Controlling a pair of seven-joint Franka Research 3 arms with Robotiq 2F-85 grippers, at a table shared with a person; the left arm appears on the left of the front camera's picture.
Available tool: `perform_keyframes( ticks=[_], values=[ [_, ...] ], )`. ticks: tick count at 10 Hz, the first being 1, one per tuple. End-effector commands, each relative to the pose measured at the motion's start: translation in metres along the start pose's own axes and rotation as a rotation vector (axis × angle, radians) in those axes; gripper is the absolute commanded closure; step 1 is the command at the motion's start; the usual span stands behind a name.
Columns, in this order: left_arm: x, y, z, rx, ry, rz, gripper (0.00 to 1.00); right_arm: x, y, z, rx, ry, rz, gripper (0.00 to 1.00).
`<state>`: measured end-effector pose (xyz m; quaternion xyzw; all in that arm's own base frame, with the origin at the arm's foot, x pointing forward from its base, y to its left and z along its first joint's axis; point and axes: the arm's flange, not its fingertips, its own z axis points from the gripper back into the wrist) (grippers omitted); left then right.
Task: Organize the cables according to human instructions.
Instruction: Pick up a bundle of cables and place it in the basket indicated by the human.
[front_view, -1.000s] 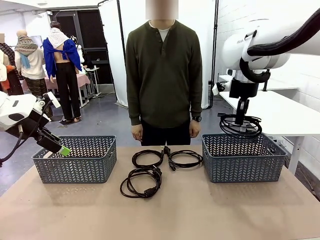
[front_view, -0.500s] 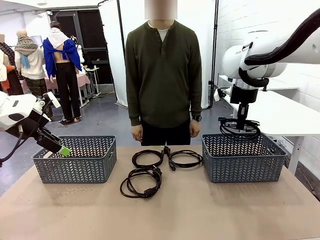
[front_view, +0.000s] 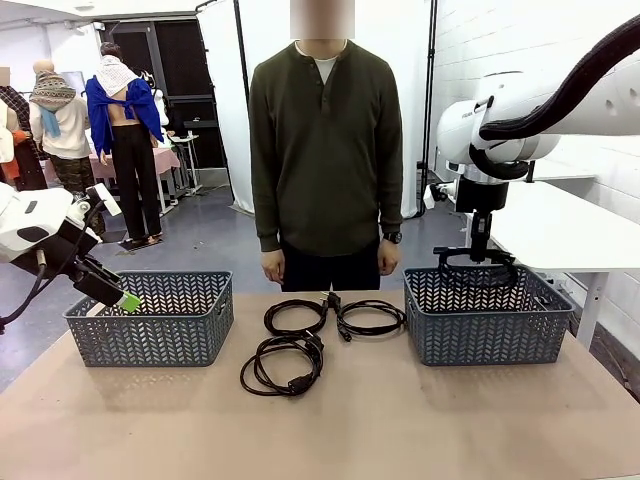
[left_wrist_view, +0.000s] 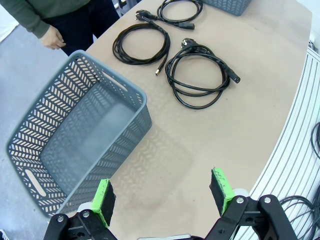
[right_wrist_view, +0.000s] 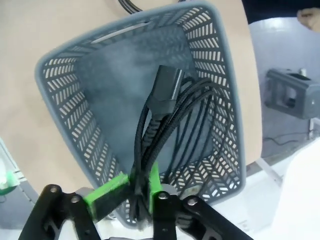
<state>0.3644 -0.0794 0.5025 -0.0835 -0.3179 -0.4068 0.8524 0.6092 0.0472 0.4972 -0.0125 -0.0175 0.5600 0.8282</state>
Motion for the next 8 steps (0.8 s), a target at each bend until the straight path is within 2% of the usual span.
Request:
perform_keyframes(
  ticks=[1, 2, 3, 8],
  values=[
    [-0.001, 0.002, -0.001, -0.009, -0.01, 0.004, 0.0, 0.003, -0.008, 0.008, 0.054, 0.01, 0.014, 0.23],
    [-0.001, 0.002, -0.001, -0.009, -0.01, 0.004, 0.0, 0.004, -0.009, 0.011, 0.071, 0.018, 0.01, 0.03],
    [-0.001, 0.002, -0.001, -0.009, -0.01, 0.004, 0.0, 0.004, -0.01, 0.015, 0.094, 0.016, 0.005, 0.0],
    [-0.001, 0.002, -0.001, -0.009, -0.01, 0.004, 0.0, 0.0, -0.01, 0.021, 0.14, -0.004, -0.03, 0.0]
  ],
)
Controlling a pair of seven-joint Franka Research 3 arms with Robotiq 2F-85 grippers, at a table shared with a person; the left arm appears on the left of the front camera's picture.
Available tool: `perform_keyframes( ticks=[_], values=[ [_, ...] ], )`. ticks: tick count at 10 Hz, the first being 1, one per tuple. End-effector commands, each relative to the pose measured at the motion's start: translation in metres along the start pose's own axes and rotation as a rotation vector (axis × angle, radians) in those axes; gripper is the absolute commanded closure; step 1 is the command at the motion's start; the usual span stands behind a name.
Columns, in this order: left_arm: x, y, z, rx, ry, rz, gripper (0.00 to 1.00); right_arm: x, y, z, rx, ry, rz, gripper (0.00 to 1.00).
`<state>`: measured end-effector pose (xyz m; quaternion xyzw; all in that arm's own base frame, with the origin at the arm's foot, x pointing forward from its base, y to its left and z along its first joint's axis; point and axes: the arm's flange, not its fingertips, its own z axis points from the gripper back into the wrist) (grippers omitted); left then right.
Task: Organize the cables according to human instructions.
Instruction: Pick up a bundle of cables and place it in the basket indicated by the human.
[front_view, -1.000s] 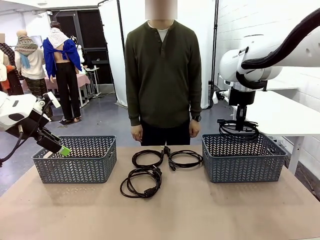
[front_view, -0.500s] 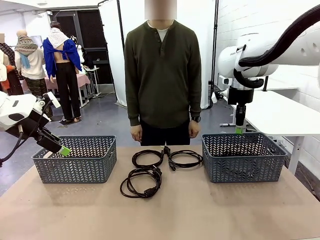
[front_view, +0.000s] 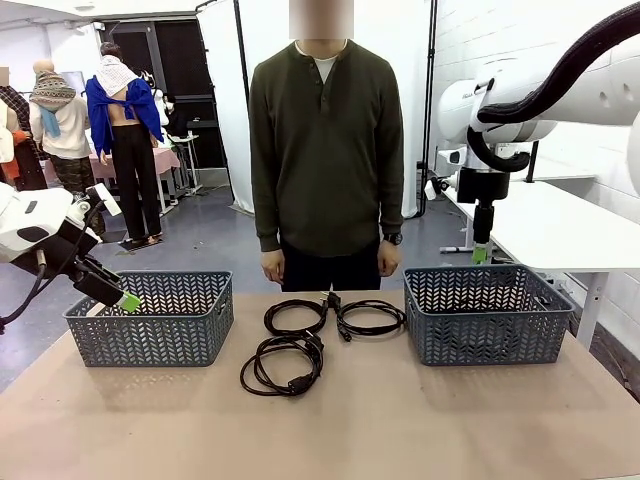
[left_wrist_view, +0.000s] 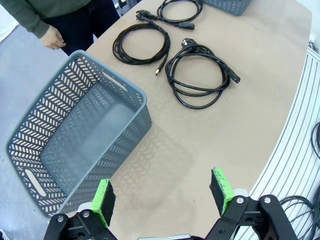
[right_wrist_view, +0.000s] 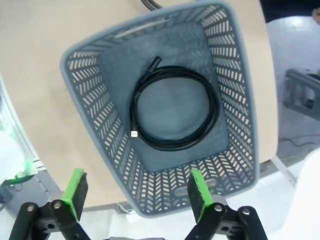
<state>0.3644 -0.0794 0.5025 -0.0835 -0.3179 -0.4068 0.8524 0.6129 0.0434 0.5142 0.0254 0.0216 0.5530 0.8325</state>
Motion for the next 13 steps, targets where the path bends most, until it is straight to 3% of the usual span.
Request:
perform_keyframes(
  ticks=[1, 3, 4, 9, 11, 13],
  values=[
    [-0.001, 0.002, -0.001, -0.009, -0.01, 0.004, 0.0, 0.001, -0.001, 0.006, 0.053, -0.043, -0.024, 0.0],
    [-0.001, 0.002, -0.001, -0.009, -0.01, 0.004, 0.0, -0.004, 0.001, 0.011, 0.053, -0.04, -0.09, 0.0],
    [-0.001, 0.002, -0.001, -0.009, -0.01, 0.004, 0.0, -0.002, 0.001, 0.003, 0.027, -0.021, -0.02, 0.0],
    [-0.001, 0.002, -0.001, -0.009, -0.01, 0.004, 0.0, -0.002, 0.003, 0.005, 0.032, -0.022, -0.033, 0.0],
    [-0.001, 0.002, -0.001, -0.009, -0.01, 0.004, 0.0, 0.002, 0.034, -0.003, -0.01, -0.058, -0.058, 0.0],
    [-0.001, 0.002, -0.001, -0.009, -0.01, 0.004, 0.0, 0.005, 0.041, -0.015, 0.0, 0.013, -0.104, 0.0]
  ],
)
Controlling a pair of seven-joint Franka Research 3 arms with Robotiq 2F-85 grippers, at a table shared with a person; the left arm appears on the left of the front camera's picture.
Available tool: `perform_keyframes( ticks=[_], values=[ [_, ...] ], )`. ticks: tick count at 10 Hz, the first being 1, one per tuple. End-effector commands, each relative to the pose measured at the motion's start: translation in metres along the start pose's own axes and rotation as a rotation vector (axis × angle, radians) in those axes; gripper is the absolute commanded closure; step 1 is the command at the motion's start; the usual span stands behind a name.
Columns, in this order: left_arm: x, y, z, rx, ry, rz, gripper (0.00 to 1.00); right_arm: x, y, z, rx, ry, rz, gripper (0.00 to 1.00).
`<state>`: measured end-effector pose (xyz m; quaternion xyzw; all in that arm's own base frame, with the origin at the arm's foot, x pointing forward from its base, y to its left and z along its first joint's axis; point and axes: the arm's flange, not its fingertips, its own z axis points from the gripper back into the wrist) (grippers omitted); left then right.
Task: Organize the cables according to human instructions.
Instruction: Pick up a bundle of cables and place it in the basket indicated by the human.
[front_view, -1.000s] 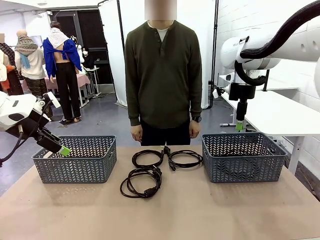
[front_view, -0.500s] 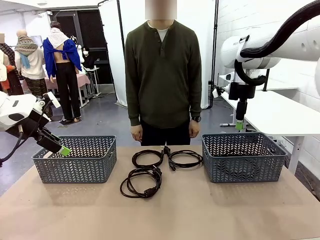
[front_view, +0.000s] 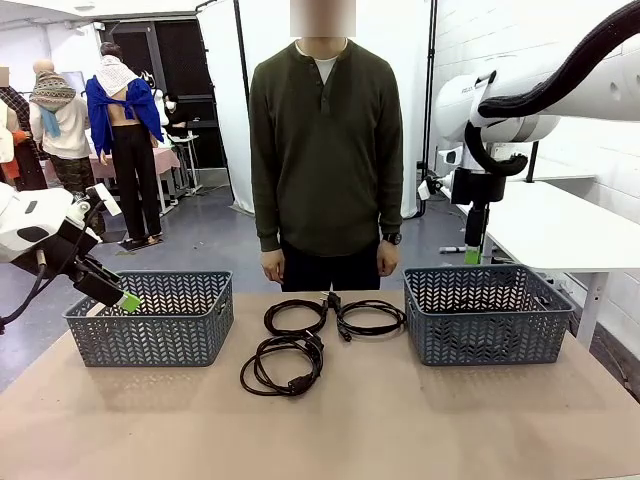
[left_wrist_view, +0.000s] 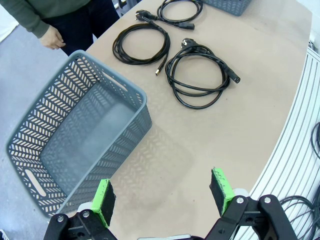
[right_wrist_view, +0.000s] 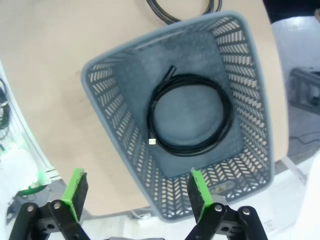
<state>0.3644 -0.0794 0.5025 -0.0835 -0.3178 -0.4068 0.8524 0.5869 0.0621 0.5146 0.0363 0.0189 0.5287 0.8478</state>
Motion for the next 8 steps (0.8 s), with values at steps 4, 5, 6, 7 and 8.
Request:
perform_keyframes(
  ticks=[4, 5, 6, 7, 8],
  values=[
    [-0.0012, 0.0019, -0.0006, -0.009, -0.01, 0.004, 0.0, -0.0012, -0.0096, 0.0055, -0.004, -0.013, 0.019, 0.0],
    [-0.0012, 0.0019, -0.0006, -0.009, -0.01, 0.004, 0.0, -0.0012, -0.0096, 0.0055, -0.004, -0.013, 0.019, 0.0],
    [-0.0012, 0.0019, -0.0006, -0.009, -0.01, 0.004, 0.0, -0.0012, -0.0096, 0.0055, -0.004, -0.013, 0.019, 0.0],
    [-0.0012, 0.0019, -0.0006, -0.009, -0.01, 0.004, 0.0, -0.0012, -0.0096, 0.0055, -0.004, -0.013, 0.019, 0.0],
    [-0.0012, 0.0019, -0.0006, -0.009, -0.01, 0.004, 0.0, -0.0012, -0.0096, 0.0055, -0.004, -0.013, 0.019, 0.0]
  ],
)
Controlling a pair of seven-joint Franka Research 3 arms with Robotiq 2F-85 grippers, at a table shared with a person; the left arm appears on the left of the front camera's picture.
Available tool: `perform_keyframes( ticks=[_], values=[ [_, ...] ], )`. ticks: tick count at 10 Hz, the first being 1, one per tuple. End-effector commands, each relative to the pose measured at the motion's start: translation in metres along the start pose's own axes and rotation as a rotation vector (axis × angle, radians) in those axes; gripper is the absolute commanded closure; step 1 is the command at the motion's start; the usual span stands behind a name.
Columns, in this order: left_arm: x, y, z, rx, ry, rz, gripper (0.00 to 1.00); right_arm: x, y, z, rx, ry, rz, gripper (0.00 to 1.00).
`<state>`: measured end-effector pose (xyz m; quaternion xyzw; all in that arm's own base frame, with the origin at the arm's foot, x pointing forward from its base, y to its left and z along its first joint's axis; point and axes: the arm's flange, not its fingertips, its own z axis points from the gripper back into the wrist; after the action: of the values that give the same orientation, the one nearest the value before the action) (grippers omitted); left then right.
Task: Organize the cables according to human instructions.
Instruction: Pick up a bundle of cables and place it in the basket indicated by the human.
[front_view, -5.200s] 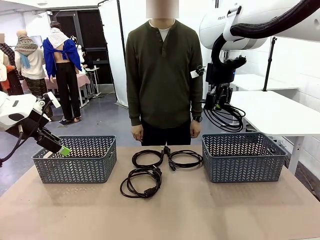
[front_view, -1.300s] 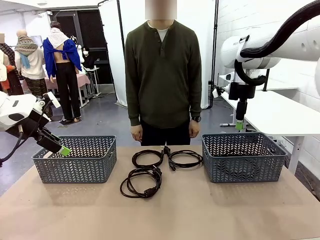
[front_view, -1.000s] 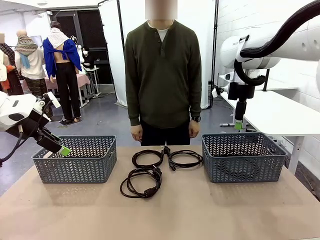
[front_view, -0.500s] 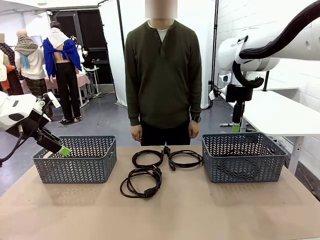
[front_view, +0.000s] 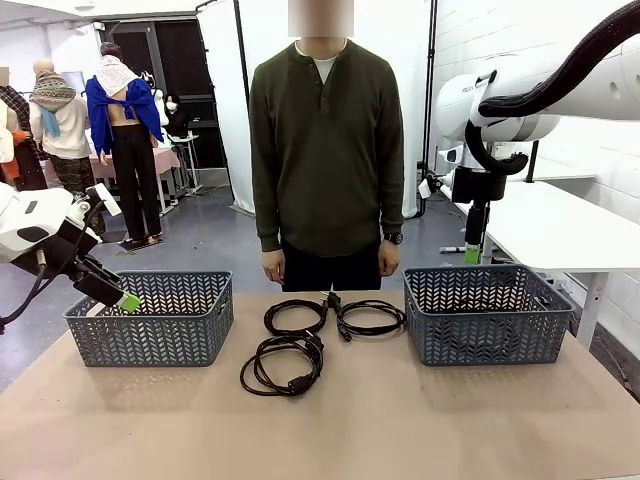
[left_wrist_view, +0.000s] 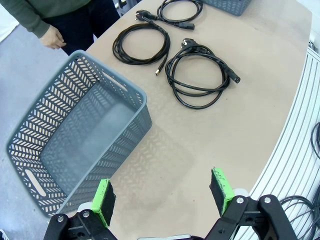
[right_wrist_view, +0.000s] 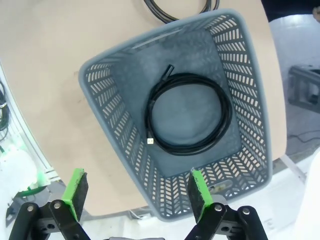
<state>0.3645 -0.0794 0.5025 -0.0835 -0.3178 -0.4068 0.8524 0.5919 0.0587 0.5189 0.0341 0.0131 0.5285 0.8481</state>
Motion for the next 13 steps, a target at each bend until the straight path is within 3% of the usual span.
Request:
perform_keyframes(
  ticks=[1, 5, 8, 11, 13],
  values=[
    [-0.001, 0.002, -0.001, -0.009, -0.01, 0.004, 0.0, 0.0, -0.004, 0.001, 0.006, -0.005, 0.019, 0.0],
    [-0.001, 0.002, -0.001, -0.009, -0.01, 0.004, 0.0, 0.0, 0.0, 0.0, 0.0, 0.0, 0.0, 0.0],
    [-0.001, 0.002, -0.001, -0.009, -0.01, 0.004, 0.0, -0.025, 0.089, 0.02, -0.012, -0.27, -0.029, 0.0],
    [-0.001, 0.002, -0.001, -0.009, -0.01, 0.004, 0.0, -0.036, 0.149, -0.001, -0.038, -0.409, -0.067, 0.0],
    [-0.001, 0.002, -0.001, -0.009, -0.01, 0.004, 0.0, -0.032, 0.175, -0.02, -0.185, -0.484, -0.059, 0.0]
  ],
)
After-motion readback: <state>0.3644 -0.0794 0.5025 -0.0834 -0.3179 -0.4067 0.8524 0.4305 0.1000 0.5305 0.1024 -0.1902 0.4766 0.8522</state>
